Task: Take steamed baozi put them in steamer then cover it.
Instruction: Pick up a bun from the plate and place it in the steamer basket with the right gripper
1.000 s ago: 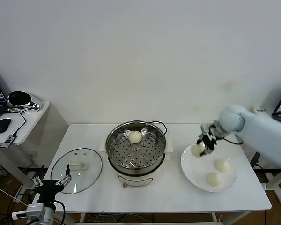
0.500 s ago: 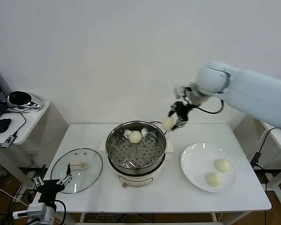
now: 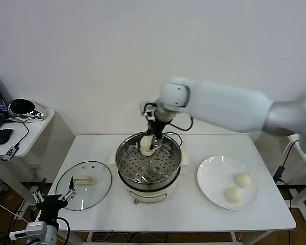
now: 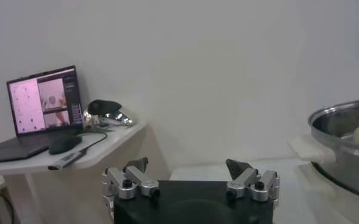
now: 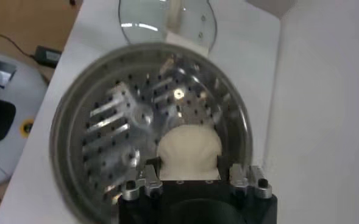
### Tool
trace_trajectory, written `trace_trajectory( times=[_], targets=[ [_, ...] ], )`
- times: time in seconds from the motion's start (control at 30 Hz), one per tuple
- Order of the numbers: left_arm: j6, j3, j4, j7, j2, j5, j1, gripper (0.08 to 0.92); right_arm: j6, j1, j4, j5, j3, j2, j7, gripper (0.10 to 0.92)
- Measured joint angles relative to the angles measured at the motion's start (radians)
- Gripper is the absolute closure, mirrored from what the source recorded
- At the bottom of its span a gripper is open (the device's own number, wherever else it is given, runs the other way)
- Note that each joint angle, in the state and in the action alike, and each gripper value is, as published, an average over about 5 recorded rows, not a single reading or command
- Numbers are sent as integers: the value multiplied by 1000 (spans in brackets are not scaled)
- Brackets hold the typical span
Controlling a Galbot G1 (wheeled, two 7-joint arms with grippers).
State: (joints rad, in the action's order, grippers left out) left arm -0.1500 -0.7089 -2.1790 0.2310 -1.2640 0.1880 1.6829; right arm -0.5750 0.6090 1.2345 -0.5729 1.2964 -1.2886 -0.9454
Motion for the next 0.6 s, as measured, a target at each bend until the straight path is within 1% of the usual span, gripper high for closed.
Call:
trace_trajectory(
  times=[0.27, 0.6],
  targets=[
    [0, -3, 1, 0, -1, 0, 2, 177, -49, -68, -61, -14, 2, -89, 39, 448],
    [0, 2, 5, 0, -2, 0, -5, 177, -70, -132, -121, -5, -4, -148, 65, 448]
  ],
)
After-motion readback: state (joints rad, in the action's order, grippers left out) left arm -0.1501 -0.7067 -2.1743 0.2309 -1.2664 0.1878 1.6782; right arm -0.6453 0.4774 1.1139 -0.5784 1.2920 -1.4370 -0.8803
